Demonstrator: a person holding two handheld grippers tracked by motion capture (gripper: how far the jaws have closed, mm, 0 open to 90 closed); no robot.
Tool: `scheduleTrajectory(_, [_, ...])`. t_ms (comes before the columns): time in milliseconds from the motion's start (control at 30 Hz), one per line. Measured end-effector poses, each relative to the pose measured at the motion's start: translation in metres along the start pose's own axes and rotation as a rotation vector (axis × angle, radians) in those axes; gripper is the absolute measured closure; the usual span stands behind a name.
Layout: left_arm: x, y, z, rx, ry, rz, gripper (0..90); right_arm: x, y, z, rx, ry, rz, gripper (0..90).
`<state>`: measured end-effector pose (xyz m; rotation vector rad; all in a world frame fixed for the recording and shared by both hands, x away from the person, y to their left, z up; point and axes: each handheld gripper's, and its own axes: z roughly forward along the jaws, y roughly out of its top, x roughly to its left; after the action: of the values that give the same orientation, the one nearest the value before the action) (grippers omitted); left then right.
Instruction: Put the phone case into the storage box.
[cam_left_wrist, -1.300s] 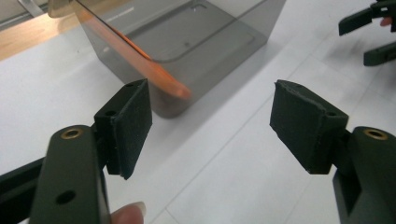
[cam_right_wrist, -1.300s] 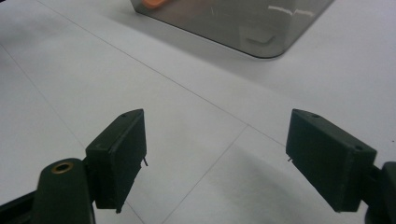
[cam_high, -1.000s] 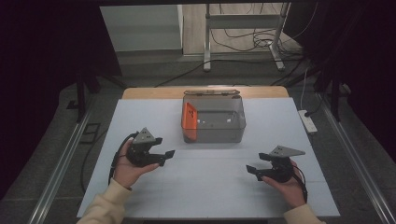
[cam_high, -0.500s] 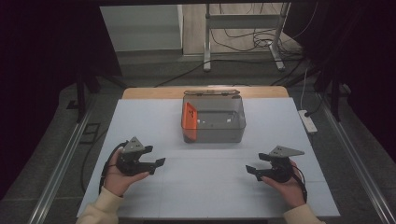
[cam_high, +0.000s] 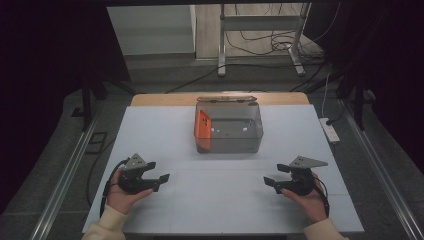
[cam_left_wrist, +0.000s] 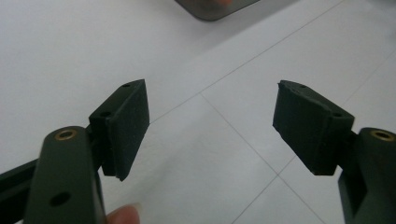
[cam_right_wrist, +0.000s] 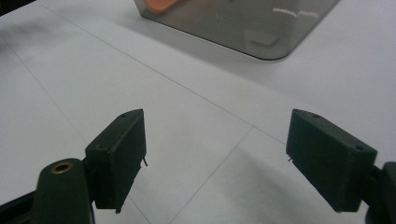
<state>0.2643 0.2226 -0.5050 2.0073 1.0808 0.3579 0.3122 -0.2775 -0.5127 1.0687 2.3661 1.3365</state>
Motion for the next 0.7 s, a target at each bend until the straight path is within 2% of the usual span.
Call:
scheduleTrajectory(233, [-0.0046,-0.0051,0.0056,0.009,0.016,0.012,25.7,-0.0003,0.0003,-0.0009,-0.008,-0.004,-0.002,19.7])
scheduleTrajectory(533, [-0.0053,-0.0057,0.0073,-0.003,0.023,0.017,25.0,-0.0007,-0.0001,-0.0006,-0.006,-0.004,-0.01,19.6])
scheduleTrajectory(700, [-0.0055,-0.0052,0.0076,-0.013,0.013,0.013,24.6,-0.001,-0.0002,-0.0006,-0.007,-0.008,-0.013,19.5])
